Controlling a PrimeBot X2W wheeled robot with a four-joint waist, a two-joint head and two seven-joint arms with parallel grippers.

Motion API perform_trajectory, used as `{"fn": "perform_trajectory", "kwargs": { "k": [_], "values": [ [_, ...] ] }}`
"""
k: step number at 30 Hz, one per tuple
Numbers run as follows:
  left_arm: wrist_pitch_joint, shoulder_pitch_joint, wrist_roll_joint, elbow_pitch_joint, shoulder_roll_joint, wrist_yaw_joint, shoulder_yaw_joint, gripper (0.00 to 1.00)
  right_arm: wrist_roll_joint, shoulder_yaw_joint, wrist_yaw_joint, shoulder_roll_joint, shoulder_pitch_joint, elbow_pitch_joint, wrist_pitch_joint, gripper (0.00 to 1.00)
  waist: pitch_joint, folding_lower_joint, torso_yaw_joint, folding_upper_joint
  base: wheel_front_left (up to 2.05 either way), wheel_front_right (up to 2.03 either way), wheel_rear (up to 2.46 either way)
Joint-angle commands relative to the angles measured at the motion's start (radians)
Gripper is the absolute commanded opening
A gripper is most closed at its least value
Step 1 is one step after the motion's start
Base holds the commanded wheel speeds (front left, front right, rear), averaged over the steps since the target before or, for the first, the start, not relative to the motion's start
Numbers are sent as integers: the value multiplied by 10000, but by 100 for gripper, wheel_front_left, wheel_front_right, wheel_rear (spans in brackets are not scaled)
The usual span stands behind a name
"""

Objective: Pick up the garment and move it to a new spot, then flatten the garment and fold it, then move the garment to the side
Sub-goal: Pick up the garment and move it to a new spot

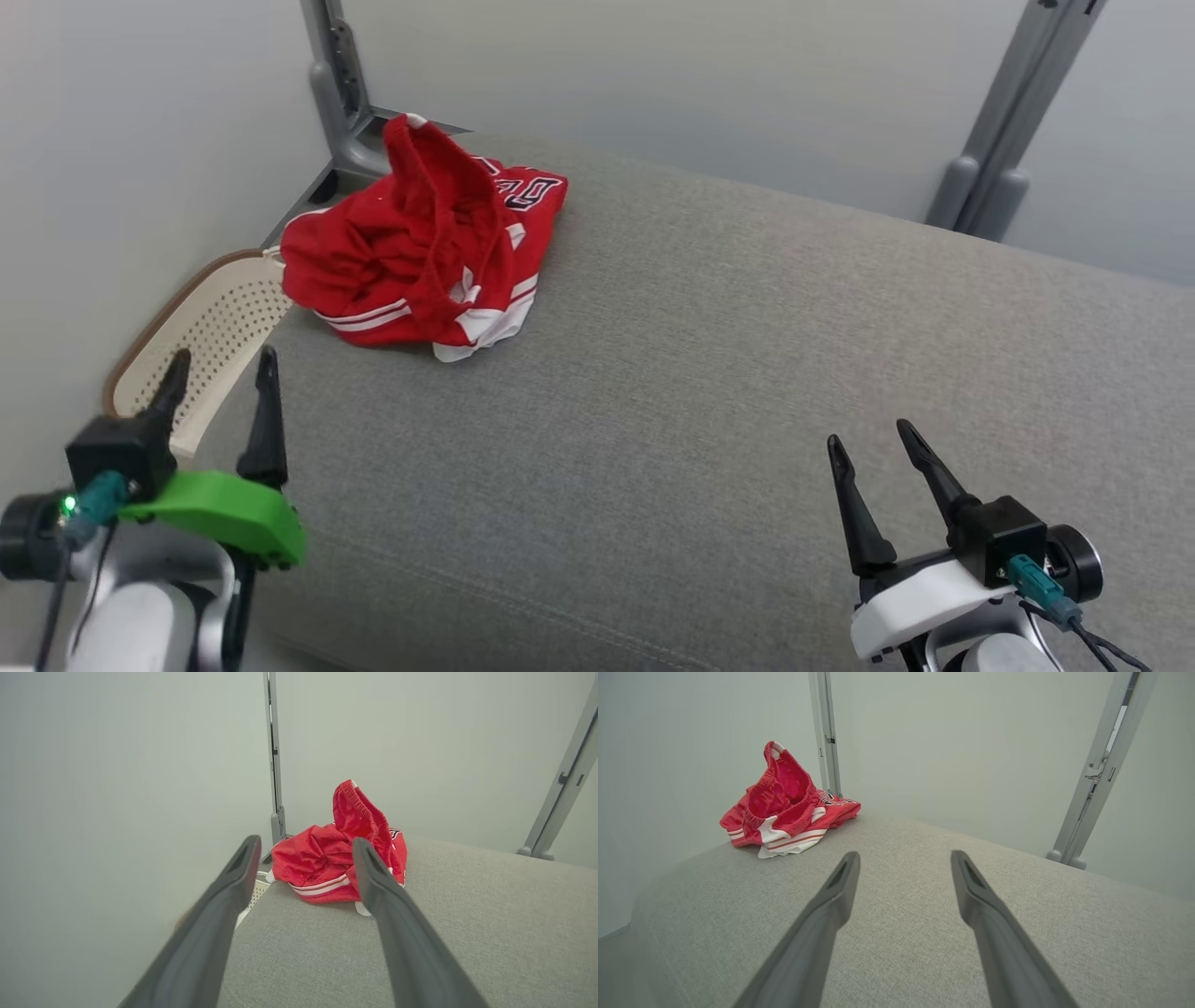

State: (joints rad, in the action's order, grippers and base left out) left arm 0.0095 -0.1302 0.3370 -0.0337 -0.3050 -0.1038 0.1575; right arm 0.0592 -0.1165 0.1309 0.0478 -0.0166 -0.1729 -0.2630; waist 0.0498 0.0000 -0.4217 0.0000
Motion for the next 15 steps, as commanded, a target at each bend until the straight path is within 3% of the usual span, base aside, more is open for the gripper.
{"fn": "perform_trajectory", "kwargs": {
  "k": [1, 9, 15],
  "values": [
    [229, -472, 179, -284, -171, 143, -115, 100, -49, -2, -3, 49, -114, 39, -10, 100, -413, 0, 782, 0, 0, 0, 0],
    [1257, -2525, 1092, -2305, -979, 810, -826, 100, -354, 159, -3, 46, -451, 184, 92, 100, -1431, 0, 2265, 0, 0, 0, 0],
    [1667, -3565, 1752, -3368, -1404, 1033, -1400, 100, -498, 223, -4, 43, -775, 359, 127, 100, -2305, 0, 3186, 0, 0, 0, 0]
  ]
}}
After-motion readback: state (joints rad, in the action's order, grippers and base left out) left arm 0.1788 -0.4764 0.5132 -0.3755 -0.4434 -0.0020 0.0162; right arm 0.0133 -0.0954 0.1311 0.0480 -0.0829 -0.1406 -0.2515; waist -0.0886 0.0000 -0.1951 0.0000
